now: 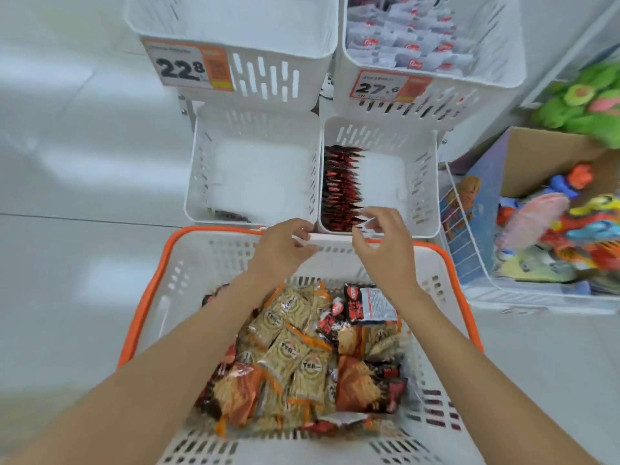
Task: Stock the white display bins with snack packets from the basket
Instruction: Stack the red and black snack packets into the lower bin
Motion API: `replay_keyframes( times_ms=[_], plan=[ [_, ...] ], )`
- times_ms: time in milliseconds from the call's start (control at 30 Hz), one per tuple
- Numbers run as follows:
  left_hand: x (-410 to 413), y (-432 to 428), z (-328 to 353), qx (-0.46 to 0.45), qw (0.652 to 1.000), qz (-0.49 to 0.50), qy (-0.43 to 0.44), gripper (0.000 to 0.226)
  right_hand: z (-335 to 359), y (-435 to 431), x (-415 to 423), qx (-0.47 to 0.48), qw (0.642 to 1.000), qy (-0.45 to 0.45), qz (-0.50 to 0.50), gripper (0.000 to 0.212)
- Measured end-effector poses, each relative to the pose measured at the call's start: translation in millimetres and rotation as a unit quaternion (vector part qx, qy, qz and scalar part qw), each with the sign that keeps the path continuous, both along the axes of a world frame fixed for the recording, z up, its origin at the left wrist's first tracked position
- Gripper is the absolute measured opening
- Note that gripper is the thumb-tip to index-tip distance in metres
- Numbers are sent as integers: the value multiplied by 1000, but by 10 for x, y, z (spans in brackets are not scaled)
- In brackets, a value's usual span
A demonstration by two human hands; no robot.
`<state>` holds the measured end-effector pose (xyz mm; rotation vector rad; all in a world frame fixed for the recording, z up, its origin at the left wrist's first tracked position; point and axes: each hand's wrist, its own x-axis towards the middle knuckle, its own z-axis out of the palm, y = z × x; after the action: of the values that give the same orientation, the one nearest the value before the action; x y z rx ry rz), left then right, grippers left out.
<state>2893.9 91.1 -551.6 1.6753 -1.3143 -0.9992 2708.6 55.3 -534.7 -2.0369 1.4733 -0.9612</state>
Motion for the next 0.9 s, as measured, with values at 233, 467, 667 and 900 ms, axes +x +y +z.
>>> replay_keyframes(
  times_ms=[233,467,667,900],
  plan=[
    [323,1032,-250,111,993,25,-22,28,-609,515,-249,202,920,292,168,61],
    [368,1305,-257,131,990,35,-25,33,-925,519,-164,74,838,480,247,49],
    [-83,1059,-204,158,982,-66,79,84,-148,377,-143,272,935,71,218,11],
    [-65,1015,-460,237,960,21,151,13,-734,141,-673,350,898,197,181,53]
  ],
)
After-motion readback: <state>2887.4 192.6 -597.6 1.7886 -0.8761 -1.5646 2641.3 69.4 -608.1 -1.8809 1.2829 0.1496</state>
